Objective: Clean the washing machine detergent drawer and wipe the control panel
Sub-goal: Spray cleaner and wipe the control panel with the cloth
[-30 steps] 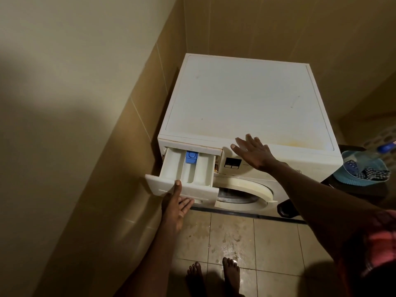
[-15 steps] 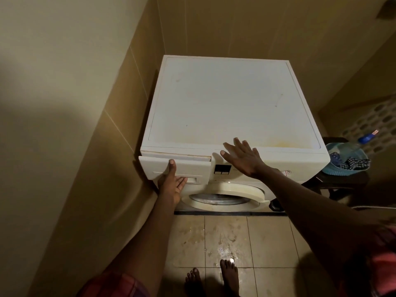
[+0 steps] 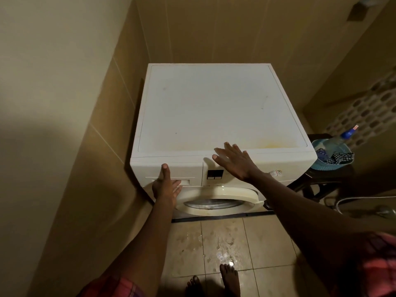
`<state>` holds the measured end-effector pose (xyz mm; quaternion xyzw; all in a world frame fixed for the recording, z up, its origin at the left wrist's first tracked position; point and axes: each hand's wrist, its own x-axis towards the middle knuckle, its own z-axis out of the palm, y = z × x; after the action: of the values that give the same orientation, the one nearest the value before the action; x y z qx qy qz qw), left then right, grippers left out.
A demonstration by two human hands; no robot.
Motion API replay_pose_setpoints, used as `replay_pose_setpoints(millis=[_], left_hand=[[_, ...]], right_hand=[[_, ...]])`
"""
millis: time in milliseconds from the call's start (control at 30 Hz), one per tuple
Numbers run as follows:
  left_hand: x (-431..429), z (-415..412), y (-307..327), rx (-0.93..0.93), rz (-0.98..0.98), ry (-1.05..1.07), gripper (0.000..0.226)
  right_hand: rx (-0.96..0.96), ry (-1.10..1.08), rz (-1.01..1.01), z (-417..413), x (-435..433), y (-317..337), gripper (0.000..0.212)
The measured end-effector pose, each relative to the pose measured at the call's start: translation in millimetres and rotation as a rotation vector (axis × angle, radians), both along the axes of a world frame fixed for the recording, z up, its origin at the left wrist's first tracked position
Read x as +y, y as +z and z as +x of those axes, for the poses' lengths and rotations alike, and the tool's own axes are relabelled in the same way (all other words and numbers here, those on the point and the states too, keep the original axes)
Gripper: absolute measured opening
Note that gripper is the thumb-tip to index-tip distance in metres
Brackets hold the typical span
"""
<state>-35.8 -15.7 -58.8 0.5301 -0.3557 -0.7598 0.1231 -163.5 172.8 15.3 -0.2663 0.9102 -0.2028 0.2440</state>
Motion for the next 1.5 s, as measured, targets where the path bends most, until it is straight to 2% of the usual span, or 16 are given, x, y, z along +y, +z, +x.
replay_pose_setpoints(millis=[67, 100, 133, 200, 333, 400, 633, 800, 1033, 1133, 1200, 1300, 1500], left_hand=[[14.4, 1.6, 5.5, -0.103, -0.066, 0.042, 0.076], [24.1, 1.8, 7.9, -0.178, -0.151, 0.078, 0.074], [34.4, 0.7, 9.7, -0.231, -0.253, 0.099, 0.068], [58.2, -4.0, 18.1, -0.200, -0.375, 0.063, 0.055], [93.4, -30.0, 45.3, 0.068, -0.397, -0.150, 0.030], [108.8, -48.1, 57.5, 0.128, -0.418, -0.248, 0.027], [188.8, -116.9, 74.2, 0.177, -0.424, -0.429, 0.021], [265.3, -172.4, 98.6, 0.196, -0.542, -0.452, 0.008], [382.9, -255.5, 117.9, 0.262, -0.705, -0.493, 0.009], [417.1, -287.8, 113.9, 0.307, -0.721, -0.581, 0.003], [430.3, -308.6, 102.2, 0.308, -0.711, -0.698, 0.013], [440.4, -338.0, 79.7, 0.264, -0.688, -0.886, 0.040], [458.4, -397.3, 29.9, 0.178, -0.609, -1.137, 0.082]], right_hand=[[0.046, -0.150, -0.202, 7.3, 13.3, 2.9, 0.048], [0.129, -0.237, -0.283, 12.4, 23.0, 3.4, 0.041], [0.233, -0.300, -0.315, 17.1, 34.5, 3.6, 0.035], [0.330, -0.376, -0.290, 23.3, 60.9, 1.7, 0.026], [0.302, -0.516, -0.260, 18.1, 116.5, 0.9, 0.025], [0.317, -0.564, -0.260, 10.0, 145.6, 5.7, 0.024], [0.315, -0.722, -0.242, -34.0, 253.9, 23.5, 0.020], [0.323, -0.836, -0.264, -73.3, 341.0, 21.9, 0.018], [0.264, -0.903, -0.193, -115.7, 454.8, 4.1, 0.015], [0.214, -0.931, -0.143, -131.6, 489.9, -4.4, 0.017], [0.180, -0.947, -0.123, -144.7, 503.9, -10.8, 0.020], [0.142, -0.946, -0.102, -170.8, 512.0, -20.0, 0.021], [0.061, -0.955, -0.065, -223.0, 510.2, -47.4, 0.026]])
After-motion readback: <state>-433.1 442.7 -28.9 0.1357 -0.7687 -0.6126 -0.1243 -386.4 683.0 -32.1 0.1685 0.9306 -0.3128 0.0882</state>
